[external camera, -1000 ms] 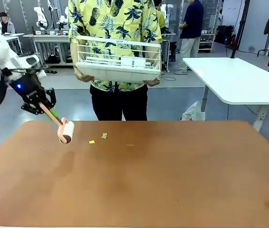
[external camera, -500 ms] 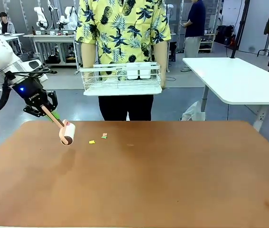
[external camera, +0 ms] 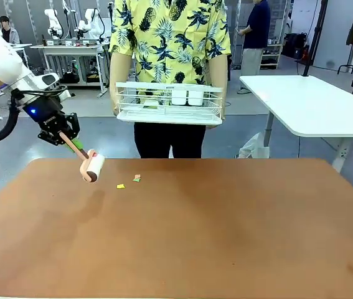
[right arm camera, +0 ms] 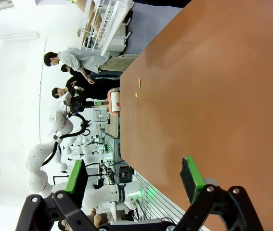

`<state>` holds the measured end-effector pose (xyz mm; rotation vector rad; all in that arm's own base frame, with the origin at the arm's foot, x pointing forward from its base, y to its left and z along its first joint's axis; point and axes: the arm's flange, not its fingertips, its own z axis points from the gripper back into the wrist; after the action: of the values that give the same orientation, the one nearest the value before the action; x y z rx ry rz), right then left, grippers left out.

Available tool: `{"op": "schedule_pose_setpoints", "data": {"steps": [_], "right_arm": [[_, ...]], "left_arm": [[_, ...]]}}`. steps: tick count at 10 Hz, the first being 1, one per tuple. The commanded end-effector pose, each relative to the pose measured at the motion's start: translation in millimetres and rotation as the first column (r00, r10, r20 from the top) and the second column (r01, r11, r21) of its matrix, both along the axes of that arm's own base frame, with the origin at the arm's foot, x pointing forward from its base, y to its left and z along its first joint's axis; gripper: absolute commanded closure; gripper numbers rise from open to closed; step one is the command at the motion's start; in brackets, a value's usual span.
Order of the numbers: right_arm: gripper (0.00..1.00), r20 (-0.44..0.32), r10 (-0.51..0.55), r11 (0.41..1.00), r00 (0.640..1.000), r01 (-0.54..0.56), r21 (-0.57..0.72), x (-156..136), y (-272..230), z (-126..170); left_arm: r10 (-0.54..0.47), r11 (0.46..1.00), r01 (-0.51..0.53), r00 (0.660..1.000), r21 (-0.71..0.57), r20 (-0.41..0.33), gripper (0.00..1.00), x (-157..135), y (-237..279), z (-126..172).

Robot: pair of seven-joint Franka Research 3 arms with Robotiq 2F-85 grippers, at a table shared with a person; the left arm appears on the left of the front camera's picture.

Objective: Clean the table.
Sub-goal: Clean the table with the Lint Roller when the human lifts the Dish drying rack.

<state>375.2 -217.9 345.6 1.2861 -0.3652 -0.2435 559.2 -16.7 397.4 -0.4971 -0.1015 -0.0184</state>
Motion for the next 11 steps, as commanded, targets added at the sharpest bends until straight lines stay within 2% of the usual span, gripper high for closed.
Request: {"op": "schedule_pose_setpoints", "data": {"steps": [1, 4, 7, 10, 11], "right_arm": [[0.0, 0.004, -0.014, 1.0, 1.0, 0.014, -0.004, -4, 5, 2], [0.0, 0.004, -0.014, 1.0, 1.0, 0.014, -0.004, -4, 5, 2], [0.0, 0.004, -0.014, 1.0, 1.0, 0.014, -0.004, -4, 5, 2], [0.0, 0.004, -0.014, 1.0, 1.0, 0.014, -0.004, -4, 5, 2], [0.0, 0.004, -0.014, 1.0, 1.0, 0.014, -0.004, -4, 5, 2]], "left_arm": [[-0.018, 0.999, 0.017, 0.999, -0.048, -0.026, 0.79, 41, 8, -16], [-0.027, 0.993, 0.018, 0.997, -0.119, -0.077, 0.79, 52, 10, -42], [-0.003, 0.99, -0.007, 0.997, -0.137, -0.075, 0.79, 59, 25, -67], [0.005, 0.976, -0.021, 0.997, -0.217, -0.073, 0.79, 65, 34, -91], [0.055, 0.981, -0.066, 0.996, -0.181, -0.063, 0.79, 66, 35, -100]]}}
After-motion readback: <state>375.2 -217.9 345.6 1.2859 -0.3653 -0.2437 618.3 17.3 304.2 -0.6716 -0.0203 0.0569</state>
